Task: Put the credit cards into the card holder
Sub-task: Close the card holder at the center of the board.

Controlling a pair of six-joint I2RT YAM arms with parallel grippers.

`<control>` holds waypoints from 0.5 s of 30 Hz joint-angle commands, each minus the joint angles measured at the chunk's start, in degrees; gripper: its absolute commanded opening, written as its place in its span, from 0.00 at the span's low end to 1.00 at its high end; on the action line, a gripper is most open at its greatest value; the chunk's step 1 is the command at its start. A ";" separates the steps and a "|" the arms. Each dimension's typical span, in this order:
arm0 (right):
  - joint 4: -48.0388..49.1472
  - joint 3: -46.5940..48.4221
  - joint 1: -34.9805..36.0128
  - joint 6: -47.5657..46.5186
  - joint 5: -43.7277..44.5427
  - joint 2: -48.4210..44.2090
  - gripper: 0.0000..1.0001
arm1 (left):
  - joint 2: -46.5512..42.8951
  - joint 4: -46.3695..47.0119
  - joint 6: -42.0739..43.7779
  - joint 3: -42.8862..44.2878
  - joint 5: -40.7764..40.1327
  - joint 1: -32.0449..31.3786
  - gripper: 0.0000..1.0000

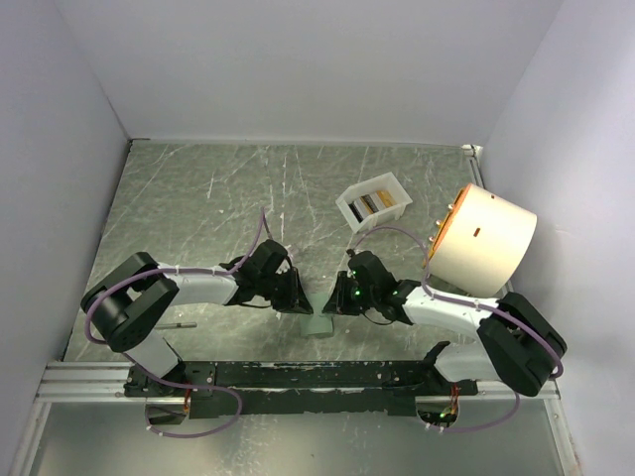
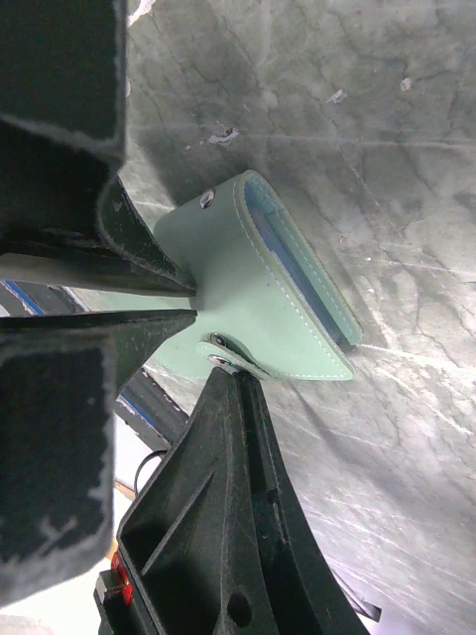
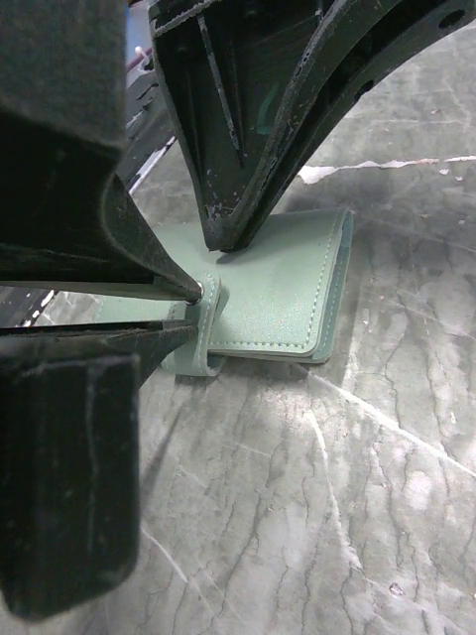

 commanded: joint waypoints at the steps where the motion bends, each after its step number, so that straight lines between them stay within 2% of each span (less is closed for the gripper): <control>1: 0.75 1.33 -0.22 -1.04 -0.50 0.74 0.14 | 1.60 -0.34 1.17 0.43 -0.49 0.21 0.24; 15: 0.69 2.50 0.36 -1.79 -2.16 2.20 0.11 | 1.67 -0.22 1.08 0.23 -0.44 0.21 0.24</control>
